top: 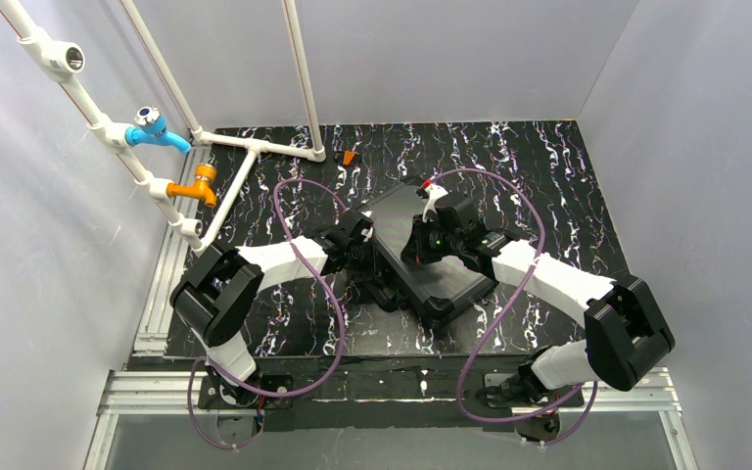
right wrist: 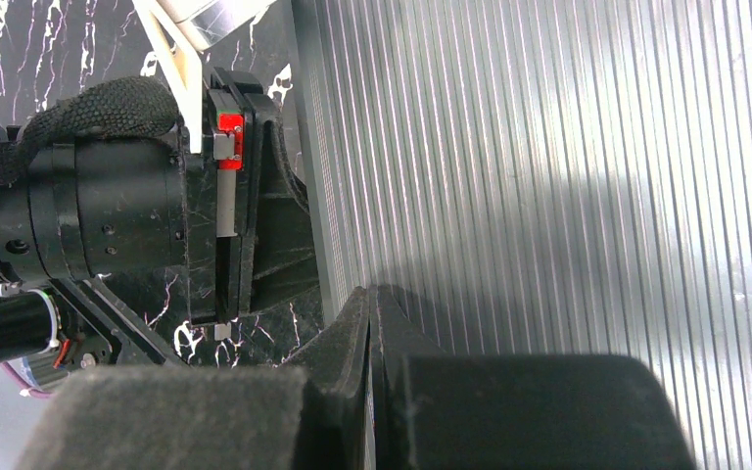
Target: Pack up texas hold em set
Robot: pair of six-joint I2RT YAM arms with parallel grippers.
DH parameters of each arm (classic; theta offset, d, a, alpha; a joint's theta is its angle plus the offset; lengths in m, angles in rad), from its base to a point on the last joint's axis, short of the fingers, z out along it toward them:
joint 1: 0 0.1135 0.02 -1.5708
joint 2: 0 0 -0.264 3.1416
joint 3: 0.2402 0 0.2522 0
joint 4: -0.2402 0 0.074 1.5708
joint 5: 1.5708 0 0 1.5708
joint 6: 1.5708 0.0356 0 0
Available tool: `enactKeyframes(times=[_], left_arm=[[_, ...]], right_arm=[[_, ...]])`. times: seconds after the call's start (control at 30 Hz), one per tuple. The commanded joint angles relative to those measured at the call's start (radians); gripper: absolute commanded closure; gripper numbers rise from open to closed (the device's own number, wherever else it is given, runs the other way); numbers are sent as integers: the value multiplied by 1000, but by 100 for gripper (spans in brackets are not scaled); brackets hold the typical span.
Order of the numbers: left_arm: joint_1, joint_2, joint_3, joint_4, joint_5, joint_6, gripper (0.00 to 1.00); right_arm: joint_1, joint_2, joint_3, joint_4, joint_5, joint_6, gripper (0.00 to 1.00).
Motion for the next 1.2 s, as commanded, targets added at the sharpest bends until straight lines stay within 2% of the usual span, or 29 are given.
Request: enactKeyframes(times=[0.0,0.37,0.8,1.03,1.17], left_arm=[[-19,81,-24,-21,-92,-12,100],[-20,24,-48,-35,-125,5,100],[-20,-231,-93,-157,-245,77,100],[-20,-389,-109,-231,-308,130,86],[-19,-470,-110,-271,-334,162,75]], right_arm=[[-2,84,-88,-262,80,-59,99],[-2,72,-71,-281,89,-67,99],[-2,44,16,-340,118,-79,99],[-2,30,86,-366,121,-90,98],[-2,20,133,-377,117,-98,97]])
